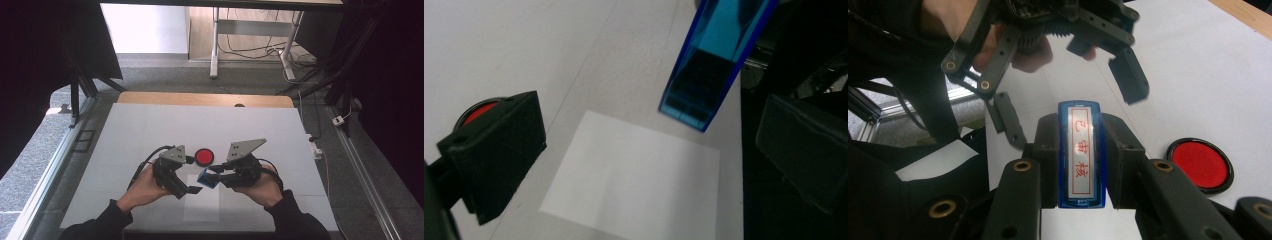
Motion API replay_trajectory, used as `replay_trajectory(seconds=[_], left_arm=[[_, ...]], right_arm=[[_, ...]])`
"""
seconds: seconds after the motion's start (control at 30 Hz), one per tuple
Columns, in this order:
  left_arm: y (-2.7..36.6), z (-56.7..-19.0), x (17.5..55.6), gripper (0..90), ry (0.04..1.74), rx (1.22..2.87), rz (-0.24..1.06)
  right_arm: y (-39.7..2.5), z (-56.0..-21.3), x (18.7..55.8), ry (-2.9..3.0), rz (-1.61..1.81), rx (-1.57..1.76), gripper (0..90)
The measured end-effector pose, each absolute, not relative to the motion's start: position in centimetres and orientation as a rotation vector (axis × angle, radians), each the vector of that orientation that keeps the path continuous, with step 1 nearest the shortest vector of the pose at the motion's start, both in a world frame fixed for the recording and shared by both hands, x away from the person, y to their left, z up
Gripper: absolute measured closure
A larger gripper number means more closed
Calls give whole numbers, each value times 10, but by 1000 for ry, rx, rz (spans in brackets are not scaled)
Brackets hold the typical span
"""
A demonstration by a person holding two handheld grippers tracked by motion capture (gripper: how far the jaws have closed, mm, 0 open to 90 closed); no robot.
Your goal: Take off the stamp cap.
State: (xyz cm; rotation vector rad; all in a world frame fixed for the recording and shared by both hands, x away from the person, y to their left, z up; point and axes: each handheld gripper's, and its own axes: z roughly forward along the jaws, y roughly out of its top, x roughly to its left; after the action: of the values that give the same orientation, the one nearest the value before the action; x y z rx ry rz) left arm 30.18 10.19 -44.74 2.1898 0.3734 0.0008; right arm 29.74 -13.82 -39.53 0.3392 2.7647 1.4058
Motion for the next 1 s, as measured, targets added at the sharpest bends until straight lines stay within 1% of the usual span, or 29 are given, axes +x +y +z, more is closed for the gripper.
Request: replay_trajectory(seconds=[0.23,0.37,0.43,0.53,0.57,0.6,0.63,0.67,0.73,0.77,0.87,1.0], left_arm=[[96,-452,297,0,303,2181,-32],[95,-458,296,32,290,2172,-55],[95,-460,297,77,265,2168,-87],[96,-462,296,165,225,2170,-99],[96,-463,296,198,215,2168,-104],[96,-463,295,250,206,2163,-106],[96,-463,295,250,186,2158,-116],[96,-463,295,295,176,2150,-124],[98,-462,295,337,161,2138,-134],[99,-462,295,386,151,2131,-141],[101,-461,295,458,134,2121,-151],[103,-461,296,523,126,2110,-167]], right_arm=[[-138,-394,295,2775,1446,309,714],[-137,-394,293,2785,1440,283,714],[-137,-394,293,2791,1450,273,714],[-136,-394,292,2798,1458,265,714],[-136,-394,292,2800,1463,262,714],[-136,-394,292,2804,1463,251,714],[-136,-394,292,2804,1463,251,714],[-136,-394,291,2808,1467,246,714],[-135,-394,291,2813,1470,239,714],[-135,-394,291,2815,1471,235,714],[-135,-394,291,2816,1473,223,714],[-136,-392,290,2817,1476,217,714]])
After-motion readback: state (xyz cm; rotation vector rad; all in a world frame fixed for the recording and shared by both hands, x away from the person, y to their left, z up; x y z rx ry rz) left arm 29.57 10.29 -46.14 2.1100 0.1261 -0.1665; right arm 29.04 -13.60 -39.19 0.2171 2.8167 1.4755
